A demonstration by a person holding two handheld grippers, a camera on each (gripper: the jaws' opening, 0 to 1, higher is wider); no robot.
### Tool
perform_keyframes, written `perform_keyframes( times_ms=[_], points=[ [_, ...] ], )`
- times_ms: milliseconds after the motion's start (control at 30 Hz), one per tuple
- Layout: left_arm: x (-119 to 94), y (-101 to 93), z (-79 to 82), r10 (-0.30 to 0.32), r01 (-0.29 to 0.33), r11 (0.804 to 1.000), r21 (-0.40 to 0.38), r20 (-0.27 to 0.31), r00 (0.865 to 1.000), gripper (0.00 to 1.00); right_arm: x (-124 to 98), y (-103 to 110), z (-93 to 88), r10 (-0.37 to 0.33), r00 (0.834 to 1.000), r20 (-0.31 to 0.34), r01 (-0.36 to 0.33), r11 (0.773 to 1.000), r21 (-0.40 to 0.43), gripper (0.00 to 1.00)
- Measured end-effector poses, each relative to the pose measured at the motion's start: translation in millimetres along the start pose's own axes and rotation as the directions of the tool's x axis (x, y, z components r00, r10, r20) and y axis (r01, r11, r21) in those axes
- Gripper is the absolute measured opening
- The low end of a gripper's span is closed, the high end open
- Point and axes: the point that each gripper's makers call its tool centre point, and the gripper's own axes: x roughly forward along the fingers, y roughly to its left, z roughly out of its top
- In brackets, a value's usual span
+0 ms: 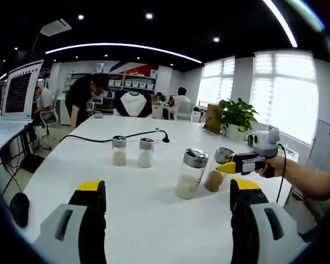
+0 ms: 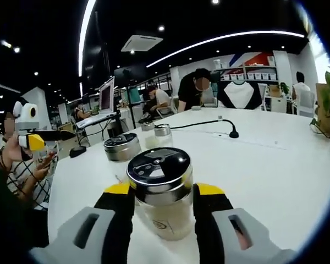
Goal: Rotate the seasoning bottle until the label or dispensing opening points toward the visible target arrow and the bottle remains upright within the marked orientation range
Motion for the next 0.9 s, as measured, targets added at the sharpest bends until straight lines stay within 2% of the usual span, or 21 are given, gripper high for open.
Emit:
perform_keyframes(
  times_ms=[367, 900],
  points=[
    [0.9, -0.5, -2.8, -0.002, 0.002, 1.0, -0.005, -0.004, 1.0, 0.99, -0.4, -0.2, -0.9, -0.014, 1.0, 0.01, 0.014, 1.0, -0.025, 0.4],
    [1.6, -1.5, -5.6, -0.005, 0.004, 1.0, -0.013, -0.007, 1.0, 0.99, 1.5, -4.3, 0.0, -0.118, 0.993, 0.008, 0.118, 0.993, -0.01, 0.39]
  ],
)
